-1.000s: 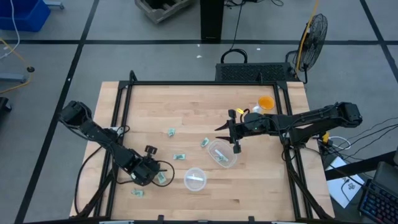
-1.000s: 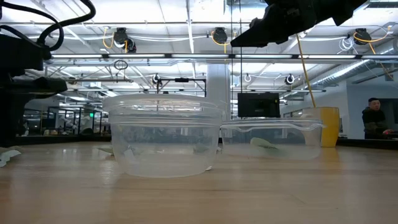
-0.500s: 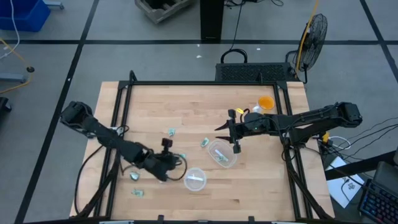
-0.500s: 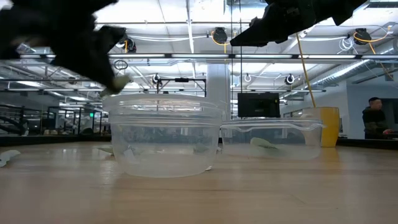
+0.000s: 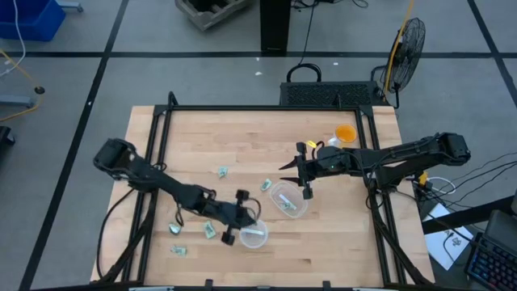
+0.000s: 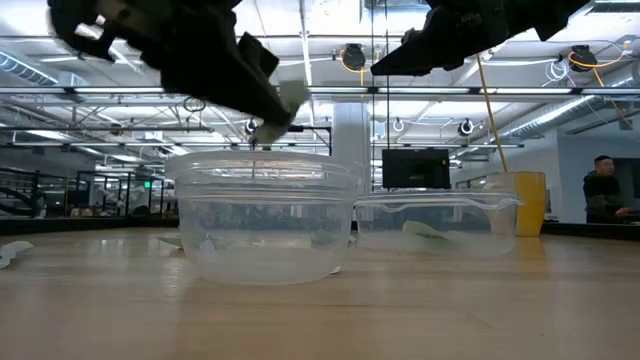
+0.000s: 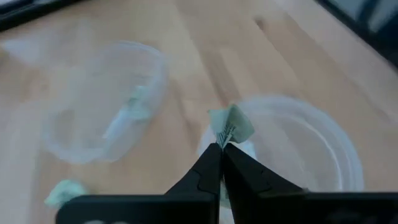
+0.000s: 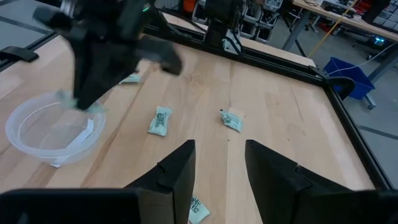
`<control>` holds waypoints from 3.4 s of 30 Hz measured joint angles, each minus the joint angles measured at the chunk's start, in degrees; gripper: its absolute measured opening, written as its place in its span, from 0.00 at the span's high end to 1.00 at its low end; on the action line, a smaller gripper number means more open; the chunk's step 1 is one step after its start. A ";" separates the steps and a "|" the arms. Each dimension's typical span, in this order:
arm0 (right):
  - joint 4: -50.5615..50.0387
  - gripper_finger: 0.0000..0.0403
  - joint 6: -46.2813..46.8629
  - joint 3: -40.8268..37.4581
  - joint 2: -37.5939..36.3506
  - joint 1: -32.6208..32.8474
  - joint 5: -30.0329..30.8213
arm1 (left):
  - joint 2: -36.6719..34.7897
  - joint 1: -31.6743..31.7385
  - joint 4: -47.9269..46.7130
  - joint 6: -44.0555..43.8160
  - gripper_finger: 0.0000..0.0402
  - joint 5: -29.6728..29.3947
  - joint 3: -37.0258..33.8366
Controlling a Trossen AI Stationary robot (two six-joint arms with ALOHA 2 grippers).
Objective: Pick and place items into bin
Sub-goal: Put the Stevia packet into the left transparent bin
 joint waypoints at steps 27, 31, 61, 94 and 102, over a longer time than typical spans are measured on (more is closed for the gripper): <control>-2.84 0.67 0.04 0.00 -0.01 0.00 0.00 | 5.07 -2.11 -11.56 -11.94 0.69 -2.09 10.93; -2.82 0.67 0.02 0.00 0.01 0.01 0.00 | 0.74 -1.89 -12.60 -12.71 0.69 -3.81 10.93; -1.24 0.67 2.50 -3.08 0.01 0.00 0.22 | -25.58 -10.02 -55.80 -54.35 0.69 -6.82 -0.23; 11.13 0.67 -6.45 -4.02 0.01 0.00 0.02 | -8.72 -26.52 -59.15 -72.13 0.69 18.43 -6.58; 11.09 0.67 -6.45 -4.02 0.01 0.00 0.02 | -8.72 -26.47 -59.24 -72.26 0.69 9.71 -6.58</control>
